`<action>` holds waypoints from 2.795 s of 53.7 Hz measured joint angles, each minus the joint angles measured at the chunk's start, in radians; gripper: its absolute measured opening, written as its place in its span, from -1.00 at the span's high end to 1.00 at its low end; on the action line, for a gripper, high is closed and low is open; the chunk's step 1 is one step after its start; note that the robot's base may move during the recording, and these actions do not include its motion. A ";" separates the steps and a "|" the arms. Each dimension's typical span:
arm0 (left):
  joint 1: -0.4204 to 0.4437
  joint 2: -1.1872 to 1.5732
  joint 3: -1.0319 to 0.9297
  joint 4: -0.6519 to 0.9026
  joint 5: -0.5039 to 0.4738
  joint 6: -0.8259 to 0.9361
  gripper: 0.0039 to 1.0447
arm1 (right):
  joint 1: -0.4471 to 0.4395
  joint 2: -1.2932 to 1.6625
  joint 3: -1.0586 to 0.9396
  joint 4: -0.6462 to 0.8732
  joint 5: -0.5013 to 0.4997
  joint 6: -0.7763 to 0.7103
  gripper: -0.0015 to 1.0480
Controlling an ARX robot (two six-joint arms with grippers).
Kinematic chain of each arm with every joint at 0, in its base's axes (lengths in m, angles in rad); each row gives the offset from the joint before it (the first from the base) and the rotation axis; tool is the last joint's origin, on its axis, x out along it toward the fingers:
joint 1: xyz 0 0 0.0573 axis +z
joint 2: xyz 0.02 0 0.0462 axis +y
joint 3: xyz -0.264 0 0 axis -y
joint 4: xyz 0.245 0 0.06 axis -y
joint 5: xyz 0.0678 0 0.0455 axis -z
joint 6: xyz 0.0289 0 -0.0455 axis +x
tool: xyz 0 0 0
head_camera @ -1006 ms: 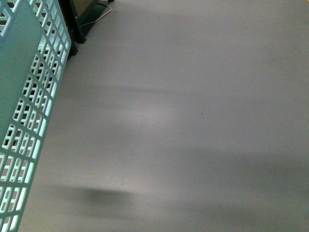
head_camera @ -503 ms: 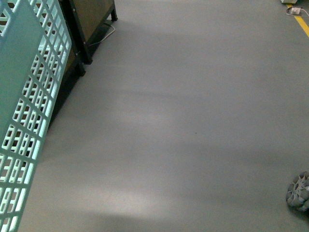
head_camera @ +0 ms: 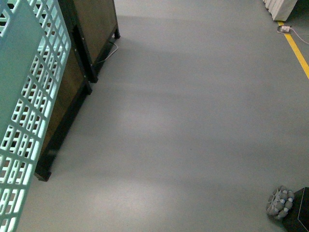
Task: Pick mango and avocado into basket
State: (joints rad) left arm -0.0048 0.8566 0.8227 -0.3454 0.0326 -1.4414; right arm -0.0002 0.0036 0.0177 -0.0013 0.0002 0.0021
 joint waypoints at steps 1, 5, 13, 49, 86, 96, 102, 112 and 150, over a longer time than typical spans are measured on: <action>0.000 0.000 0.000 0.000 0.000 0.000 0.51 | 0.000 0.000 0.000 0.000 0.000 0.000 -0.83; 0.000 0.000 0.000 0.000 -0.001 0.000 0.51 | 0.000 0.000 0.000 0.000 0.000 0.000 -0.83; 0.000 0.000 0.000 0.000 -0.001 0.000 0.51 | 0.000 0.000 0.000 0.000 0.000 0.001 -0.83; -0.007 -0.001 0.003 0.000 0.018 -0.004 0.51 | 0.000 0.000 0.000 0.000 0.004 0.000 -0.83; -0.006 -0.002 0.006 -0.001 0.001 -0.005 0.51 | 0.000 -0.002 0.000 0.000 0.000 0.001 -0.83; -0.005 -0.002 0.006 -0.001 -0.003 -0.003 0.51 | 0.000 0.000 0.000 0.000 0.000 0.000 -0.83; -0.005 -0.002 0.006 -0.001 -0.002 -0.003 0.51 | 0.000 0.000 0.000 0.000 0.000 0.000 -0.83; -0.005 -0.002 0.006 -0.001 -0.003 -0.003 0.51 | 0.000 0.000 0.000 0.000 0.001 0.001 -0.83; -0.004 -0.002 0.009 -0.001 -0.004 -0.003 0.52 | 0.000 0.000 0.000 0.000 -0.002 0.000 -0.83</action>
State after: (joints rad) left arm -0.0090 0.8547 0.8314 -0.3462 0.0288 -1.4441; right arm -0.0002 0.0032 0.0177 -0.0017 -0.0021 0.0025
